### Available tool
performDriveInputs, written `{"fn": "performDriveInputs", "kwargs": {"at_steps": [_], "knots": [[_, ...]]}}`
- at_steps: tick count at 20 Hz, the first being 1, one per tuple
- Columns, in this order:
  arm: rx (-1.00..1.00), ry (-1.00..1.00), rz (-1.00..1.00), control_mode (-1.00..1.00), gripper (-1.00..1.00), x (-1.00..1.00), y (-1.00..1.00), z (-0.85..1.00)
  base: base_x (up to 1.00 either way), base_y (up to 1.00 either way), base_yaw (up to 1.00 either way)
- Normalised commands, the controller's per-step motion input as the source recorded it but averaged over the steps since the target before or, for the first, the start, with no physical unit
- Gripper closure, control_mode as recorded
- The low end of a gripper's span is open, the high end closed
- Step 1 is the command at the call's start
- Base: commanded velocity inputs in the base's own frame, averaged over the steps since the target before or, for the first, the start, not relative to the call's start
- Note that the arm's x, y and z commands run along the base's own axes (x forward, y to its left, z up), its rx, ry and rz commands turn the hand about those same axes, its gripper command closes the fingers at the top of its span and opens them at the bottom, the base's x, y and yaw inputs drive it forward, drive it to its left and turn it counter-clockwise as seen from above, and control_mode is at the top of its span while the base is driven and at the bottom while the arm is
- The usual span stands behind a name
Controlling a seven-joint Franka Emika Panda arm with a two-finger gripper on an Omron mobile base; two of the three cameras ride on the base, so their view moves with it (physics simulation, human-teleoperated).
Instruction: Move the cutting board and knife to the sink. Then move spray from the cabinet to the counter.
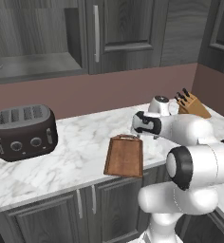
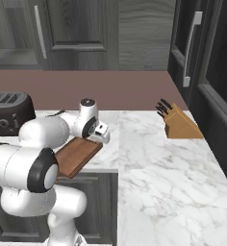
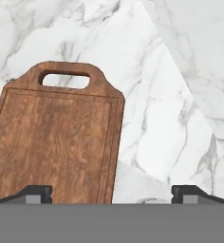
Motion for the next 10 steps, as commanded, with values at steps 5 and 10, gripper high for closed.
{"fn": "performDriveInputs", "kwargs": {"at_steps": [5,10], "knots": [[0.00,0.09,0.00,-1.00,-1.00,-0.68,0.01,0.01,0.00,0.00,0.00],[0.02,0.00,0.00,-1.00,-1.00,0.00,0.01,0.00,0.00,0.00,0.00]]}}
